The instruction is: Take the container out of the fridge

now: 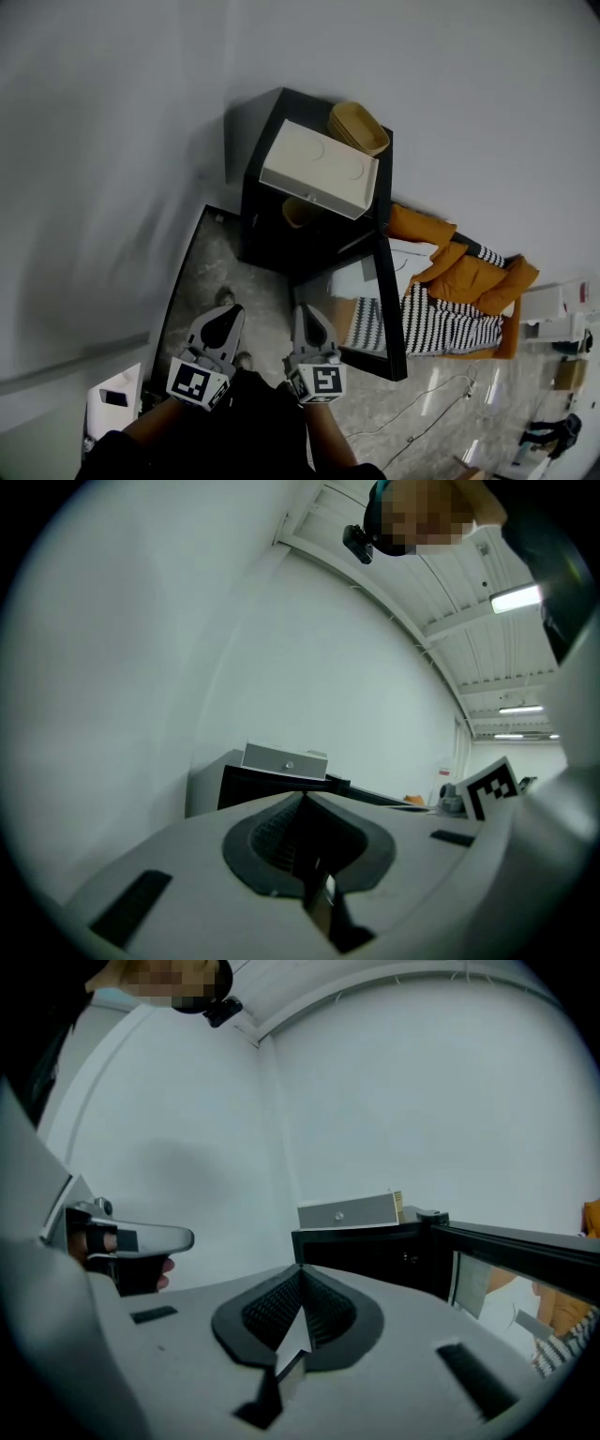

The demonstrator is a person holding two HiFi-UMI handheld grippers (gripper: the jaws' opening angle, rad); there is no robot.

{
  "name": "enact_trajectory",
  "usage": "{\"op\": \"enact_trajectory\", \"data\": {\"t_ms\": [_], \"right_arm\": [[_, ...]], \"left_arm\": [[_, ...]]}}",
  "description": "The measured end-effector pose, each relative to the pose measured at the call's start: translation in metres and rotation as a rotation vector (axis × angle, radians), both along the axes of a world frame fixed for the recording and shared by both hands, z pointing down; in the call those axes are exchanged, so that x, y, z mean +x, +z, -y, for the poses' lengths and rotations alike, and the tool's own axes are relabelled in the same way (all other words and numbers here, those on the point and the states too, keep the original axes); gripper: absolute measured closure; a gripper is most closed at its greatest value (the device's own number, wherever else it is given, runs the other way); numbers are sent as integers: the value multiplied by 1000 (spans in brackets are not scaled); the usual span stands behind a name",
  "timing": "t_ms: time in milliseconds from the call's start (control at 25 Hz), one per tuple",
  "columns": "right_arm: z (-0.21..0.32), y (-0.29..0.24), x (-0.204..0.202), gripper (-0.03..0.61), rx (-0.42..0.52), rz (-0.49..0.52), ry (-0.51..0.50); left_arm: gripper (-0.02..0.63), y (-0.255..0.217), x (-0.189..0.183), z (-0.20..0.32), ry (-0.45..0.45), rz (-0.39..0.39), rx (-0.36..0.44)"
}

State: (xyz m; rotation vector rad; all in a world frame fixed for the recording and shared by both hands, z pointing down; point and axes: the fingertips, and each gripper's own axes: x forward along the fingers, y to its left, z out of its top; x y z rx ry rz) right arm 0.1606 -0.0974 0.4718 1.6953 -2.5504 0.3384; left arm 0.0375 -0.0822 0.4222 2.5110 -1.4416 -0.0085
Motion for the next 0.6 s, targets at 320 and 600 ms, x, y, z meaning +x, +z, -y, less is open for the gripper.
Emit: {"op": "enact_trajectory", "data": {"t_ms": [320, 600], "right_arm": [[78, 30, -3, 577, -45, -100, -10], [130, 71, -3, 577, -69, -185, -20]], "left_arm": [[607, 8, 0, 53, 25, -9, -19], [607, 20, -4, 88, 22, -24, -47]]}}
